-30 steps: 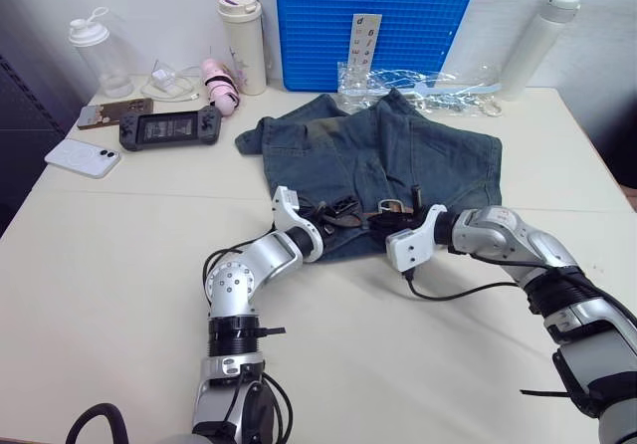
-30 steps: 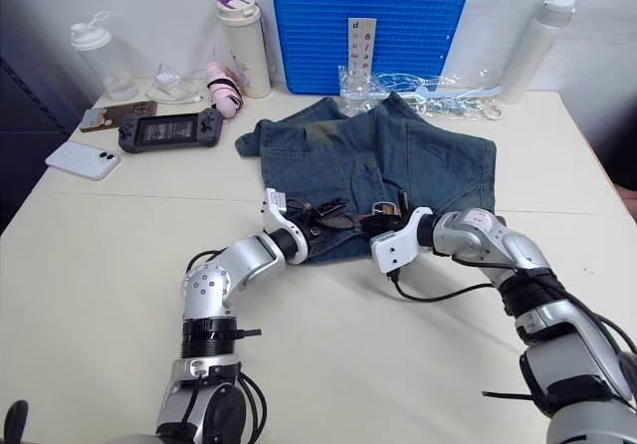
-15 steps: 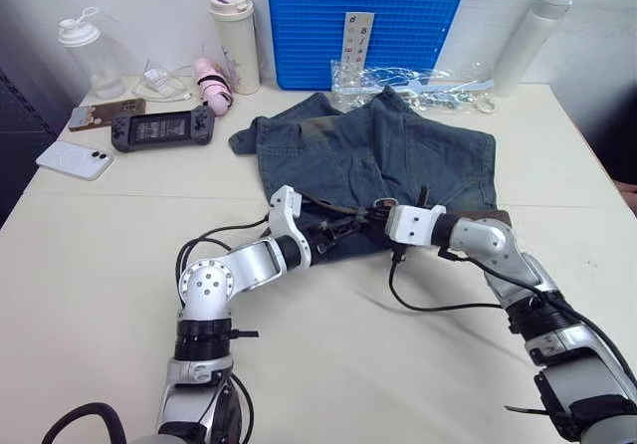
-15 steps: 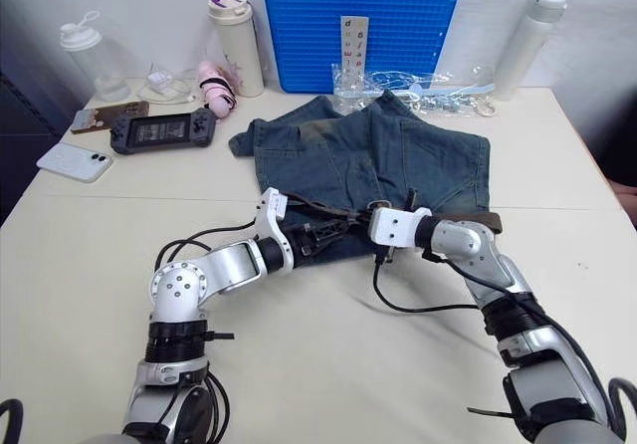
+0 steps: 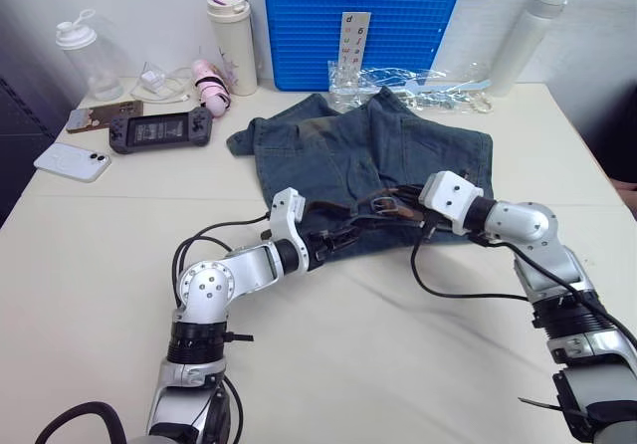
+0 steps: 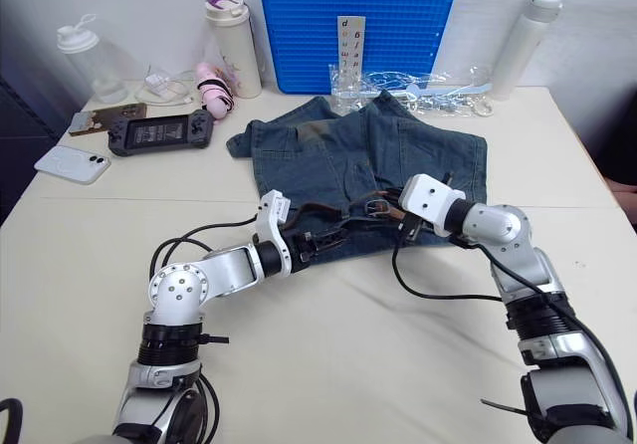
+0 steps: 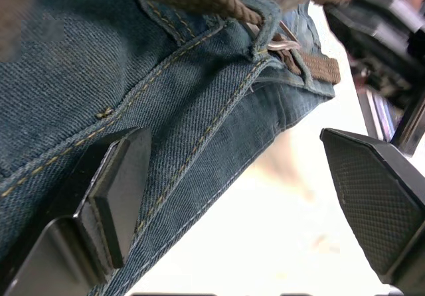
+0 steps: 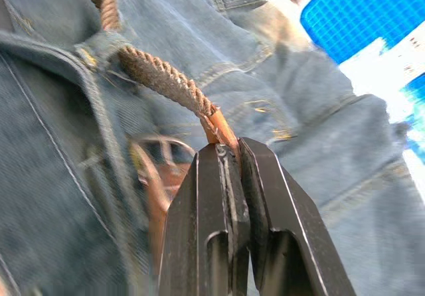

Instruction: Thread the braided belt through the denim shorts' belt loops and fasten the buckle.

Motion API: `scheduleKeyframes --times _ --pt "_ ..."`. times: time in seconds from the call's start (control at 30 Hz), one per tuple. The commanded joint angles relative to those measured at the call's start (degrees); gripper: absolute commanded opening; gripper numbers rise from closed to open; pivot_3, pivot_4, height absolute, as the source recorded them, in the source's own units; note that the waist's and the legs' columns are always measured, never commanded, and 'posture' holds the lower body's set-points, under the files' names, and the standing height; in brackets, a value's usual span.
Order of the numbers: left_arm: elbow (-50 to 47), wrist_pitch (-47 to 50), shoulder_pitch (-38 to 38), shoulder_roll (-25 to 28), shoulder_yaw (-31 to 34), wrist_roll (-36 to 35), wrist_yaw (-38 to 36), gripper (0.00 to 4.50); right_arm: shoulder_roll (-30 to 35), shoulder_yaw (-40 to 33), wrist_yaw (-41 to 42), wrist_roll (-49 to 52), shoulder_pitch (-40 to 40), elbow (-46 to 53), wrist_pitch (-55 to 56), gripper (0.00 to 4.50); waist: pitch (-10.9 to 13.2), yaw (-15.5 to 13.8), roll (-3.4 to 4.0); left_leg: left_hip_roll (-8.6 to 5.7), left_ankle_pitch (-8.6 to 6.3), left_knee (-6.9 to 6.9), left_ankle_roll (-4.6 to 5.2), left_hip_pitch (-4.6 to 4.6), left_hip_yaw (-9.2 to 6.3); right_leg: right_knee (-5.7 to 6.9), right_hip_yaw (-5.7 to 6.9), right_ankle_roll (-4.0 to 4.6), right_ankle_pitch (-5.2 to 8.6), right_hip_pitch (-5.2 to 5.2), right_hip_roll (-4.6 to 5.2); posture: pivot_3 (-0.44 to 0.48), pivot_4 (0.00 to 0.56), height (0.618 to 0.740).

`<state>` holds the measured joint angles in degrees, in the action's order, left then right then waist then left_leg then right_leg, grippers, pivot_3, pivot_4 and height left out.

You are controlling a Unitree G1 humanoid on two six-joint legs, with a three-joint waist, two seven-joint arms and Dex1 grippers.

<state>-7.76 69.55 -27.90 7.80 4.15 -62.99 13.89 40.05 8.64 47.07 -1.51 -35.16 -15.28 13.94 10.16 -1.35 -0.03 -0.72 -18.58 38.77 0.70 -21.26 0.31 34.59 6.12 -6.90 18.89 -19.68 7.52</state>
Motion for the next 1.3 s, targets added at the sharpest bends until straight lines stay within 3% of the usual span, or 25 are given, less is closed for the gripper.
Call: scheduleKeyframes --times 0.03,0.17,0.3,0.4,0.5,0.6,0.8,0.9,1.03,1.1,1.17,1.23,1.3 --pt "-2.1 7.9 1.3 1.9 2.1 -5.1 -0.4 4.47 2.9 -0.4 1.6 -2.7 -3.7 3.5 7.3 0.0 0.0 0.1 0.0 0.01 0.0 -0.12 0.0 0.02 0.05 -0.04 -0.03 0.0 0.0 -0.02 0.0 0.0 0.15 0.689" --pt "-5.1 9.7 0.1 6.2 7.6 -21.4 0.2 4.47 6.8 1.7 2.0 -9.2 -7.4 0.1 17.2 0.0 0.2 0.1 -0.02 0.06 0.01 -0.23 0.0 -0.06 0.07 -0.08 -0.02 0.0 0.0 -0.19 -0.01 0.0 0.15 0.689" --pt "-4.3 -0.3 -0.4 10.7 9.8 -42.9 6.6 4.47 8.2 2.2 1.4 -11.6 -11.3 -6.5 22.3 0.0 0.5 0.1 0.0 0.08 0.01 -0.25 0.01 -0.18 0.1 -0.07 -0.09 0.01 0.0 -0.34 0.07 0.0 0.15 0.689" --pt "-2.5 -7.4 0.5 11.0 13.3 -49.1 10.8 4.47 8.2 2.1 1.2 -11.7 -13.1 -10.2 23.4 0.0 0.6 0.0 -0.02 0.08 0.01 -0.21 0.02 -0.18 0.08 -0.08 -0.06 0.01 0.0 -0.32 0.07 0.0 0.15 0.689" --pt "-4.3 -8.4 1.7 12.9 14.1 -50.0 8.8 4.47 8.1 2.4 1.3 -11.6 -14.3 -12.6 24.7 0.0 0.8 0.1 -0.02 0.08 0.02 -0.09 0.03 -0.24 0.07 -0.06 -0.07 0.01 0.0 -0.32 0.15 0.0 0.15 0.689" --pt "-8.1 -10.4 3.2 18.8 18.8 -50.0 4.0 4.47 9.1 2.5 1.7 -12.1 -16.1 -15.1 26.8 0.0 0.9 0.2 -0.04 0.09 0.02 -0.1 0.04 -0.24 0.1 -0.05 -0.06 0.01 0.0 -0.33 0.04 0.0 0.15 0.689" --pt "-4.5 -13.0 7.6 22.5 28.1 -50.0 -3.0 4.47 11.2 2.9 3.2 -11.5 -18.9 -19.7 30.7 0.0 1.0 0.3 0.04 0.09 0.03 -0.01 0.06 -0.42 0.15 0.09 -0.09 0.02 0.01 -0.57 0.03 0.0 0.15 0.689" --pt "-2.9 -12.5 9.2 25.1 29.6 -50.0 -7.1 4.47 11.1 2.9 3.9 -11.1 -20.0 -20.8 31.2 0.0 1.0 0.2 0.05 0.09 0.03 -0.01 0.06 -0.45 0.13 0.1 -0.08 0.03 0.01 -0.59 0.03 0.0 0.15 0.689" --pt "-4.5 -7.9 12.4 32.3 27.2 -47.9 -12.4 4.47 11.5 3.4 5.0 -11.2 -21.1 -21.5 32.5 0.0 1.1 0.2 0.03 0.09 0.03 0.11 0.06 -0.59 0.09 0.15 -0.07 0.03 0.01 -0.68 0.05 0.0 0.15 0.689" --pt "-7.8 -5.7 13.4 35.3 25.5 -41.6 -16.5 4.47 11.8 3.6 6.7 -10.3 -21.5 -21.3 32.9 0.0 1.1 0.2 0.03 0.09 0.03 0.18 0.06 -0.68 0.08 0.2 -0.09 0.03 0.01 -0.77 0.06 0.0 0.15 0.689" --pt "-12.9 -7.5 15.9 39.0 23.1 -29.8 -24.2 4.47 12.6 3.8 10.6 -7.8 -21.8 -20.9 32.4 0.0 1.1 0.3 0.03 0.09 0.03 0.19 0.06 -0.74 0.08 0.21 -0.09 0.03 0.01 -0.82 0.06 0.0 0.15 0.689" --pt "-16.9 -13.8 19.0 43.9 18.5 -16.8 -30.9 4.47 13.7 4.1 15.5 -5.1 -22.8 -21.5 32.0 0.0 1.1 0.3 0.03 0.09 0.03 0.2 0.06 -0.8 0.06 0.23 -0.09 0.03 0.0 -0.89 0.07 0.0 0.15 0.689" --pt "-17.2 -17.9 19.8 47.3 14.5 -9.8 -34.5 4.47 14.9 4.3 18.4 -4.5 -24.6 -23.5 33.0 0.0 1.1 0.3 0.04 0.09 0.03 0.23 0.06 -0.87 0.02 0.24 -0.07 0.03 0.0 -0.93 0.08 0.0 0.15 0.689"
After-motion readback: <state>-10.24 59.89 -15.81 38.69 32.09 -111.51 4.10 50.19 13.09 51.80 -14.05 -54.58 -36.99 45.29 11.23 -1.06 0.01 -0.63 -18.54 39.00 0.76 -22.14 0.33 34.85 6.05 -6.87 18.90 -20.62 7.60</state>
